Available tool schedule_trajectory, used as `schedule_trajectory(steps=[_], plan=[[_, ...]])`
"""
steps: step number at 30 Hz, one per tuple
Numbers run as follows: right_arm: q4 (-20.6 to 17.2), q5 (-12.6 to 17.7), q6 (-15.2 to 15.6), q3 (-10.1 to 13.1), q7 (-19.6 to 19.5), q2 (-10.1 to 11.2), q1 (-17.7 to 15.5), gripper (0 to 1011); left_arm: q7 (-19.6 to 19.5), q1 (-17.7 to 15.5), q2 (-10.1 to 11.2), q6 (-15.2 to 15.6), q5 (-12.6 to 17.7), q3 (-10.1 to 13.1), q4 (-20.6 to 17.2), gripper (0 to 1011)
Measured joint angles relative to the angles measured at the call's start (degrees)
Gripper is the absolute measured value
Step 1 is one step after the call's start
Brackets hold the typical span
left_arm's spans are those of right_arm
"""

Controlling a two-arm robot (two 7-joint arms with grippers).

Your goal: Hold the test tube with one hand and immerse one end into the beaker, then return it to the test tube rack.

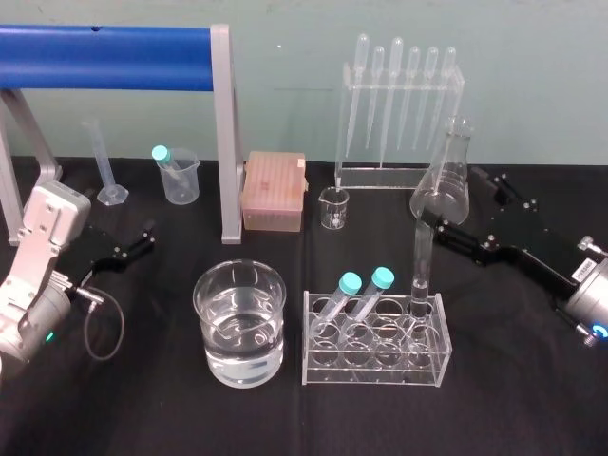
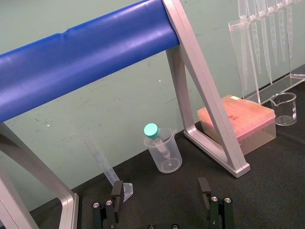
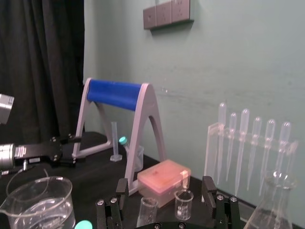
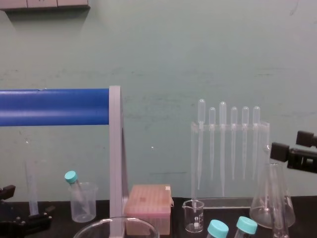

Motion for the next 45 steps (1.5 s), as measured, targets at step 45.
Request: schedule_trajectory(steps=[45], plan=[[3.03, -1.94, 8.49, -2.69, -1.21, -4.66, 1.96, 1002, 0.00, 0.00, 0.00, 0.00, 0.00, 0.00, 0.00, 1000]])
